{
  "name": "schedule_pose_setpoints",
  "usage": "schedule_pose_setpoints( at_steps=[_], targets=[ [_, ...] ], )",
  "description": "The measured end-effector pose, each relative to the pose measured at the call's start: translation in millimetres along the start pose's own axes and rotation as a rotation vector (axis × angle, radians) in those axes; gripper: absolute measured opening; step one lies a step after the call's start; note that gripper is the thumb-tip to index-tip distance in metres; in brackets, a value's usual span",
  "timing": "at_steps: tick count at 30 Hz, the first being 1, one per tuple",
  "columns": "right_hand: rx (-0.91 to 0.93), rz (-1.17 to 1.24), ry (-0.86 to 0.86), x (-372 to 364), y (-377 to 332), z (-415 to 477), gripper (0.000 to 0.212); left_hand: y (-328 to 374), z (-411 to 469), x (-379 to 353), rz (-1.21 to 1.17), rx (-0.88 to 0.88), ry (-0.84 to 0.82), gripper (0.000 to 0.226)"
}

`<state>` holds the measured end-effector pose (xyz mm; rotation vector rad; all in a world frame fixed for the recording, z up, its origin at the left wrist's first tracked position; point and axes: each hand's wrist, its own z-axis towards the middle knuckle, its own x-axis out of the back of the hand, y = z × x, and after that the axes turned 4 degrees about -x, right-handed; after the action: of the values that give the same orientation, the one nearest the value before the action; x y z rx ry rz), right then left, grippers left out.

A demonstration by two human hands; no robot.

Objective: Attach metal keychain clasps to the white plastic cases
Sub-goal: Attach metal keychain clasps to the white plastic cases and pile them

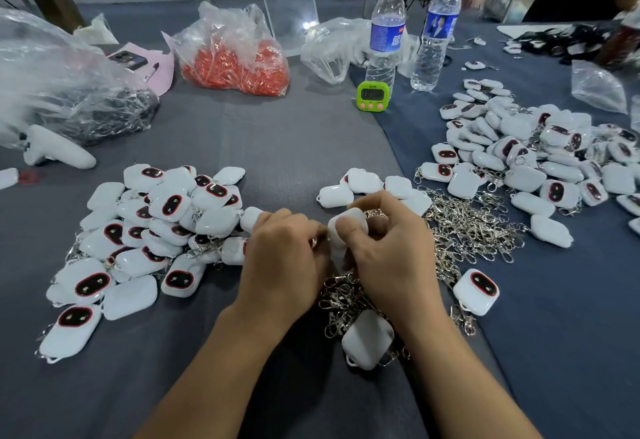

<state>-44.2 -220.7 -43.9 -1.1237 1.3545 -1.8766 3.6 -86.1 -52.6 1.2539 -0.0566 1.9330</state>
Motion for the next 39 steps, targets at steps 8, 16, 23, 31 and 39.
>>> schedule_pose_setpoints(
  at_steps=[8,16,23,31,39],
  targets=[
    [-0.022,-0.17,0.089,9,3,7,0.015,-43,19,48,0.053,0.321,0.024,0.021],
    [0.013,-0.772,0.077,31,15,30,0.056,-14,18,41,0.505,0.183,0.092,0.032],
    [-0.038,-0.752,0.034,31,16,31,0.041,23,-4,-16,-0.069,0.036,-0.256,0.042],
    [-0.019,-0.741,0.058,33,16,30,0.022,27,-4,-17,-0.155,-0.013,-0.264,0.015],
    [0.0,-0.834,0.057,35,18,25,0.039,25,-6,-15,-0.386,0.243,0.025,0.014]
  ],
)
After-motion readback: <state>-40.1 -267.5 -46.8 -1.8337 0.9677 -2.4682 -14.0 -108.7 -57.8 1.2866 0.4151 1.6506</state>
